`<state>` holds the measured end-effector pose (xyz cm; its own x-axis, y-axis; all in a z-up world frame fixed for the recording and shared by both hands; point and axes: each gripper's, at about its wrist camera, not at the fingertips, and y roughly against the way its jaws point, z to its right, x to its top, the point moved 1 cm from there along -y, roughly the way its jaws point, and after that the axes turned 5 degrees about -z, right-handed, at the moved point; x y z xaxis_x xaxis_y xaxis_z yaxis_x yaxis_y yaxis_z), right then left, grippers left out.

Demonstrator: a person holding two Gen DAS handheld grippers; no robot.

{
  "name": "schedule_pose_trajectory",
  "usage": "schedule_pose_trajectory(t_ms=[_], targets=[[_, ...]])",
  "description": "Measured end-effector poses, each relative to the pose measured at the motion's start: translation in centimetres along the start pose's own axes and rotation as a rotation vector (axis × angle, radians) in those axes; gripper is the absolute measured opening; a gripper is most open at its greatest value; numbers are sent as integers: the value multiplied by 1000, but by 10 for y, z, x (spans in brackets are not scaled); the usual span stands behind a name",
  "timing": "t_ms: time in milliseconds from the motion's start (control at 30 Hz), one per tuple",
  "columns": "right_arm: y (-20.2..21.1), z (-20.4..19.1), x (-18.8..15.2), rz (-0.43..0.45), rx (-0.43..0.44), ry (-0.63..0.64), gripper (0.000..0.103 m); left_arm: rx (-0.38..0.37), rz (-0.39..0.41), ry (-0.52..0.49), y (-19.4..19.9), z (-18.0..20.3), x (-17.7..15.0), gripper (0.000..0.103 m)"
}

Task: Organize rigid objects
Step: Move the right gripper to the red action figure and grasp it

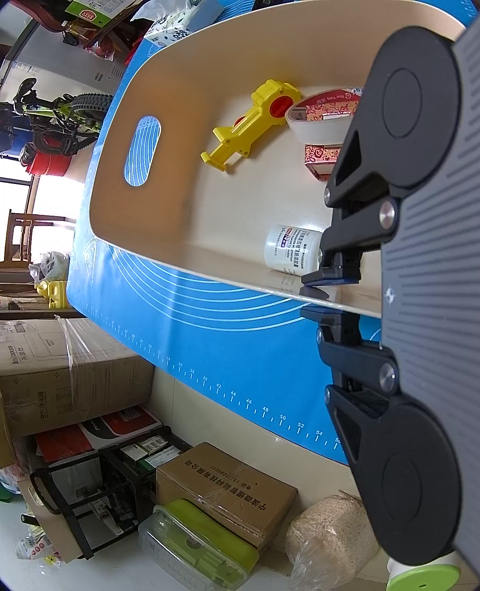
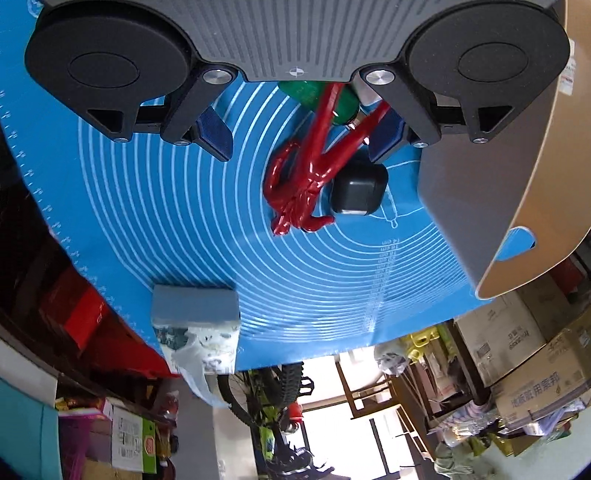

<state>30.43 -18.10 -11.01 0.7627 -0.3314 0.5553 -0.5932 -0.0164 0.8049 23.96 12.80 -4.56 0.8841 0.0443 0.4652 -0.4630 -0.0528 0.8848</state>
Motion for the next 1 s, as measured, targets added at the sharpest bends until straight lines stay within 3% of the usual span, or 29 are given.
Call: schedule_pose_trajectory(t_ms=[167, 233, 300, 400, 600, 867, 1000], targets=[[-20, 6, 1, -41, 41, -70, 80, 1, 1, -3, 0, 2, -1, 13], [-22, 6, 2, -33, 56, -79, 72, 0, 1, -5, 0, 3, -1, 13], [-24, 4, 3, -31, 53, -77, 55, 0, 0, -7, 0, 3, -1, 13], [-24, 6, 2, -28, 12, -81, 40, 0, 0, -5, 0, 3, -1, 13], [-19, 11, 1, -34, 31, -109, 40, 1, 0, -4, 0, 3, 0, 13], [4, 10, 1, 28, 66, -95, 38, 0, 0, -3, 0, 2, 0, 13], [17, 14, 2, 53, 72, -117, 29, -1, 0, 1, -1, 2, 0, 13]])
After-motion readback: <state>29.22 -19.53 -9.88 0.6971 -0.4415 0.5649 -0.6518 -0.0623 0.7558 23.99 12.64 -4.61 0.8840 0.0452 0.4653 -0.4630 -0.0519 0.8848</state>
